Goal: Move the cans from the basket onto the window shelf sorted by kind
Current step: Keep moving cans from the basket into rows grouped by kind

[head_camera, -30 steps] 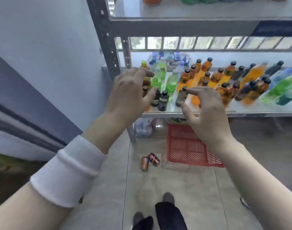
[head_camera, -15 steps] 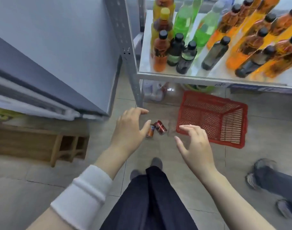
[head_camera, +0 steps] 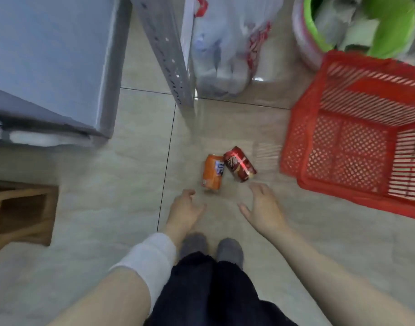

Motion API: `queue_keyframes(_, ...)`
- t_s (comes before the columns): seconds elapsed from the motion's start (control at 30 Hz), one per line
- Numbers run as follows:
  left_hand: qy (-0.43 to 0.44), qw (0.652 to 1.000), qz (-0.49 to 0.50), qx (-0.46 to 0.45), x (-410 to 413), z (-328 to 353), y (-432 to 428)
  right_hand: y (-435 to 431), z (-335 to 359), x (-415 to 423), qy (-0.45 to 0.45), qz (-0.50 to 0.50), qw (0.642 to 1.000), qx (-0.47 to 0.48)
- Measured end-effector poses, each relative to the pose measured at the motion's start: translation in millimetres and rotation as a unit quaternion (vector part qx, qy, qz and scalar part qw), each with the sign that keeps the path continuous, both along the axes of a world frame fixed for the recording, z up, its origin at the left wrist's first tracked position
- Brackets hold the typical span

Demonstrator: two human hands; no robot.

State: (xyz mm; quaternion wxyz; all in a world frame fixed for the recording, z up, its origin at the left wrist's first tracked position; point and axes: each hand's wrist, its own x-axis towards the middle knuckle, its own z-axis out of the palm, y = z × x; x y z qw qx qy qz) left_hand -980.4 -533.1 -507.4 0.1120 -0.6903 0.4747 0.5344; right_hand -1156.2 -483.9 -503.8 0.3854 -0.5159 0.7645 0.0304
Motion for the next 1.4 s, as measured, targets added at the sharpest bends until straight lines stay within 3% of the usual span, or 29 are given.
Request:
queue_keyframes(0.23,0.027,0.989,-0.075,-0.127,-29,-164,-33,-54,-170,-20,0.086,-0.032,0.99,-0.111)
queue_keyframes(0.37,0.014,0.983,-0.035,-0.179,-46,-199,-36,-51,-202,-33,0.068,-0.009,0.985,-0.16)
queue_keyframes(0.53,0.062,0.989,0.036,-0.129,-43,-203,-42,-55,-207,-39,-0.012,-0.089,0.985,-0.148)
queue_keyframes(0.63,0.135,0.987,0.084,-0.034,-36,-166,-43,-48,-181,-36,-0.116,-0.197,0.968,-0.105)
queue_keyframes(0.77,0.224,0.962,0.135,0.079,-17,-73,-26,-15,-94,-22,-0.242,-0.333,0.911,-0.036)
queue_keyframes(1.03,0.268,0.926,0.242,0.11,19,170,52,88,158,10,-0.373,-0.473,0.797,0.051)
queue_keyframes(1.2,0.28,0.909,0.29,0.106,34,283,109,150,271,28,-0.397,-0.465,0.789,0.061)
queue_keyframes(1.4,0.339,0.886,0.304,0.09,40,342,172,219,330,47,-0.429,-0.486,0.761,-0.014)
